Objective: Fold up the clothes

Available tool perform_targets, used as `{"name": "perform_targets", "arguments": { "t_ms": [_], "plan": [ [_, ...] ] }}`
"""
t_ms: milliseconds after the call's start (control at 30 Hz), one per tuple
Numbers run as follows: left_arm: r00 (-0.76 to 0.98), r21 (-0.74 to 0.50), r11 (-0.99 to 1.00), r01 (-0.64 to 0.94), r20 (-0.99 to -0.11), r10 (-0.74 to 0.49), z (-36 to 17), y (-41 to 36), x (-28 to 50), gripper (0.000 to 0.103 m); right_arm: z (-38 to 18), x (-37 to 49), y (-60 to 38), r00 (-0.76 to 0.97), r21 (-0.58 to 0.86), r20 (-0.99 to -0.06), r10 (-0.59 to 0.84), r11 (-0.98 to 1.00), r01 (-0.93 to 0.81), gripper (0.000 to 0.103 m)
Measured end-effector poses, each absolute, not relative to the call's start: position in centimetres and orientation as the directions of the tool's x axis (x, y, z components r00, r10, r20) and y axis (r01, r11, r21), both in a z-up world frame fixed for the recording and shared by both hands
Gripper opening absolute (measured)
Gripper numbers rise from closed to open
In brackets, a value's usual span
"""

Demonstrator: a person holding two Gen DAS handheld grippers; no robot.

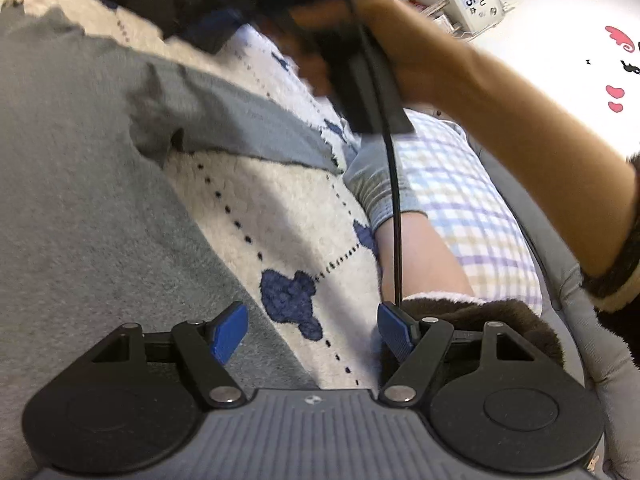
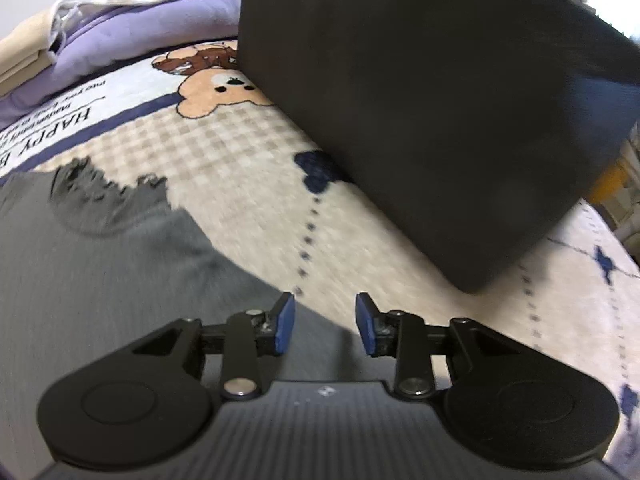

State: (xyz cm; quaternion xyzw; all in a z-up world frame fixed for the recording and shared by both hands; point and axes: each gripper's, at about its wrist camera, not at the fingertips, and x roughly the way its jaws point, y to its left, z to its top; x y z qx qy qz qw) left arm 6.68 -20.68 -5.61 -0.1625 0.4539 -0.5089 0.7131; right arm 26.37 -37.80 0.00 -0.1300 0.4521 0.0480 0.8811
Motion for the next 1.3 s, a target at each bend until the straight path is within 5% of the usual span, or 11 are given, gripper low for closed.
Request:
{"name": "perform_targets", "arguments": {
  "t_ms": [300, 400, 533, 600, 800, 1000, 1300],
  "plan": [
    [0.084, -0.580, 0.512, 0.634, -0.607, -0.790, -4.5, -17.2, 4.5, 0.072, -1.5, 17.3, -39.6, 0.521, -0.246, -0.854, 0.017, 0.867, -0.432, 0.032],
    [0.113, -0.553, 0.560, 0.617, -0.642, -0.759, -4.5, -16.3, 3.9, 0.072, -3.4, 16.2, -39.0, 0.497, -0.282, -0.867, -0.011, 0.835, -0.473, 0.017],
    [0.153, -0.521, 0.612, 0.595, -0.674, -0.723, -4.3, -14.8, 3.0, 0.072, -4.2, 16.6, -38.9, 0.512, -0.276, -0.859, -0.014, 0.854, -0.440, 0.014],
    [0.164, -0.510, 0.623, 0.593, -0.681, -0.714, -4.1, -14.1, 2.6, 0.072, -4.4, 16.7, -38.8, 0.513, -0.287, -0.858, -0.021, 0.849, -0.444, 0.000],
    [0.253, -0.441, 0.706, 0.554, -0.719, -0.647, -3.2, -10.2, 2.3, 0.072, -4.4, 17.0, -39.3, 0.489, -0.331, -0.867, -0.098, 0.846, -0.417, 0.000],
    [0.411, -0.401, 0.851, 0.339, -0.751, -0.517, -2.2, -2.3, 3.9, 0.072, -2.5, 15.8, -38.9, 0.519, -0.260, -0.852, -0.070, 0.917, -0.303, 0.033],
    [0.566, -0.339, 0.927, -0.163, -0.801, -0.194, -1.6, 9.3, 5.2, 0.073, -1.0, 11.8, -34.1, 0.549, -0.190, -0.836, -0.006, 0.941, -0.279, 0.035]
  ]
}}
